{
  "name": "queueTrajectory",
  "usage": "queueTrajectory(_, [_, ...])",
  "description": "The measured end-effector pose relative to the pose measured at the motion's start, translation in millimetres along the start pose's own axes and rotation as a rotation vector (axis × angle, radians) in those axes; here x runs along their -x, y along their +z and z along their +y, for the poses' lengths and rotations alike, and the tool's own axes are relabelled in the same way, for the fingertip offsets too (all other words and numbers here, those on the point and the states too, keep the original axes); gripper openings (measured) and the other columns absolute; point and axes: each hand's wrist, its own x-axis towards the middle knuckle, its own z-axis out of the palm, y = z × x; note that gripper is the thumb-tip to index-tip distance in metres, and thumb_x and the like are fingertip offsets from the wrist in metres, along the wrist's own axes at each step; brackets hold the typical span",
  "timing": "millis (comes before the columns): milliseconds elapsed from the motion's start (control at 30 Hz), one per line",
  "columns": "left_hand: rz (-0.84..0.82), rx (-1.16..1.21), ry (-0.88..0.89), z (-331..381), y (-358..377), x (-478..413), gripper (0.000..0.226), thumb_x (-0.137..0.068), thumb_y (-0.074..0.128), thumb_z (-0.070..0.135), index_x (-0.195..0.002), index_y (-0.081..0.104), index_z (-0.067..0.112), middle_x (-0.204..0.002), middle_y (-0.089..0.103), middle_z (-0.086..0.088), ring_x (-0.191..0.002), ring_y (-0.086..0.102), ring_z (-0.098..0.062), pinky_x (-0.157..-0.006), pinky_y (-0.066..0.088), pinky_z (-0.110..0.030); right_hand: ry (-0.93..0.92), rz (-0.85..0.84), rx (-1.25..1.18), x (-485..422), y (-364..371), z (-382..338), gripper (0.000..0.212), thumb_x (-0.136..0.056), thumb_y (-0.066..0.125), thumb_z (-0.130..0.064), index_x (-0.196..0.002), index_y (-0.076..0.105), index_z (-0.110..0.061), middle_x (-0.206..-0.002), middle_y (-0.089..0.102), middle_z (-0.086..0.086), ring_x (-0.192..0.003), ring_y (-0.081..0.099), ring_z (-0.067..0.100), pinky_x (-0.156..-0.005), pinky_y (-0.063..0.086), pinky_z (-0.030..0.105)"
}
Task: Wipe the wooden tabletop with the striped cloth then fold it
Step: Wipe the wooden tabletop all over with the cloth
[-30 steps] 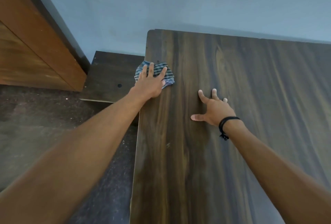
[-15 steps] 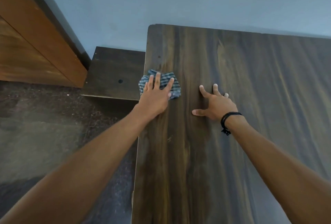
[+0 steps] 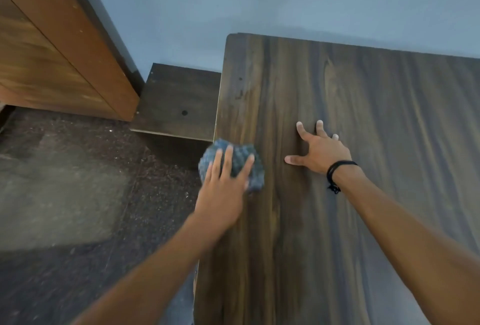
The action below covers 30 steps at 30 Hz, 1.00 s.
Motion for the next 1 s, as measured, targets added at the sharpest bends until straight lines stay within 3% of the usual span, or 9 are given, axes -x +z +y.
queueTrajectory(67, [0.043, -0.002, 0.038, 8, 13, 72, 0.085, -0.087, 0.071, 0.028, -0.157, 0.023, 0.03, -0.161, 0.021, -0.024, -0.147, 0.022, -0.043, -0.114, 0.024, -0.049, -0.006, -0.006, -0.008, -2, 0, 0, 0.104, -0.083, 0.061, -0.073, -0.158, -0.006, -0.048, -0.169, -0.015, 0.002, -0.151, 0.001, 0.05, -0.111, 0.034, 0.062])
queueTrajectory(133, [0.033, 0.008, 0.05, 8, 22, 101, 0.084, -0.084, 0.074, 0.031, -0.155, 0.029, 0.031, -0.158, 0.03, -0.022, -0.144, 0.031, -0.042, -0.11, 0.033, -0.05, -0.004, 0.002, -0.007, -4, -1, 1, 0.103, -0.083, 0.062, -0.071, -0.158, -0.006, -0.047, -0.169, -0.015, 0.003, -0.151, 0.001, 0.051, -0.112, 0.033, 0.062])
queueTrajectory(200, [0.037, -0.025, 0.084, 2, 14, 63, 0.067, -0.098, 0.05, 0.036, -0.157, 0.018, 0.032, -0.162, 0.018, -0.022, -0.149, 0.018, -0.042, -0.117, 0.029, -0.053, 0.002, 0.0, -0.003, -4, -2, -1, 0.103, -0.084, 0.062, -0.07, -0.158, -0.005, -0.046, -0.169, -0.014, 0.004, -0.151, 0.002, 0.051, -0.112, 0.033, 0.063])
queueTrajectory(300, [0.007, 0.027, 0.015, -2, -13, -47, 0.059, -0.107, 0.026, 0.039, -0.159, -0.001, 0.033, -0.165, -0.008, -0.02, -0.151, -0.008, -0.04, -0.122, 0.005, -0.051, 0.0, 0.007, -0.005, -5, -2, -2, 0.104, -0.084, 0.063, -0.07, -0.159, -0.004, -0.046, -0.169, -0.013, 0.004, -0.151, 0.004, 0.052, -0.113, 0.031, 0.063])
queueTrajectory(433, [-0.139, 0.054, -0.094, -1, -36, -133, 0.057, -0.108, 0.022, 0.038, -0.158, -0.004, 0.034, -0.164, -0.018, -0.016, -0.15, -0.016, -0.037, -0.121, -0.005, -0.049, 0.012, -0.002, 0.004, -5, -1, -2, 0.106, -0.082, 0.064, -0.073, -0.159, -0.004, -0.045, -0.169, -0.012, 0.005, -0.15, 0.006, 0.052, -0.116, 0.029, 0.061])
queueTrajectory(567, [-0.068, 0.028, -0.005, 8, -20, -61, 0.059, -0.108, 0.026, 0.035, -0.159, -0.005, 0.032, -0.164, -0.016, -0.017, -0.15, -0.015, -0.038, -0.121, -0.003, -0.05, -0.005, 0.012, 0.015, -5, 4, 1, 0.105, -0.083, 0.062, -0.072, -0.159, -0.004, -0.044, -0.169, -0.011, 0.007, -0.15, 0.006, 0.053, -0.116, 0.029, 0.063])
queueTrajectory(700, [-0.104, 0.0, 0.042, 6, -2, 11, 0.06, -0.108, 0.024, 0.037, -0.157, -0.01, 0.035, -0.164, -0.019, -0.012, -0.151, -0.017, -0.035, -0.122, -0.002, -0.047, -0.007, 0.004, 0.013, -5, 7, -1, 0.102, -0.087, 0.06, -0.07, -0.16, -0.005, -0.041, -0.169, -0.012, 0.009, -0.15, 0.004, 0.054, -0.117, 0.027, 0.063])
queueTrajectory(900, [-0.179, 0.04, -0.071, -13, -42, -137, 0.058, -0.107, 0.023, 0.042, -0.158, -0.003, 0.036, -0.165, -0.016, -0.014, -0.151, -0.014, -0.038, -0.123, -0.002, -0.053, -0.025, 0.007, 0.036, -8, 7, -3, 0.103, -0.086, 0.057, -0.073, -0.16, -0.004, -0.035, -0.167, -0.009, 0.018, -0.147, 0.02, 0.054, -0.119, 0.024, 0.061])
queueTrajectory(1000, [-0.191, 0.018, -0.052, -3, -43, -120, 0.06, -0.108, 0.025, 0.039, -0.158, -0.007, 0.038, -0.164, -0.02, -0.012, -0.15, -0.017, -0.037, -0.121, -0.004, -0.052, -0.022, 0.01, 0.044, -7, 8, -1, 0.102, -0.087, 0.056, -0.073, -0.16, -0.005, -0.037, -0.168, -0.01, 0.015, -0.147, 0.016, 0.055, -0.117, 0.029, 0.062])
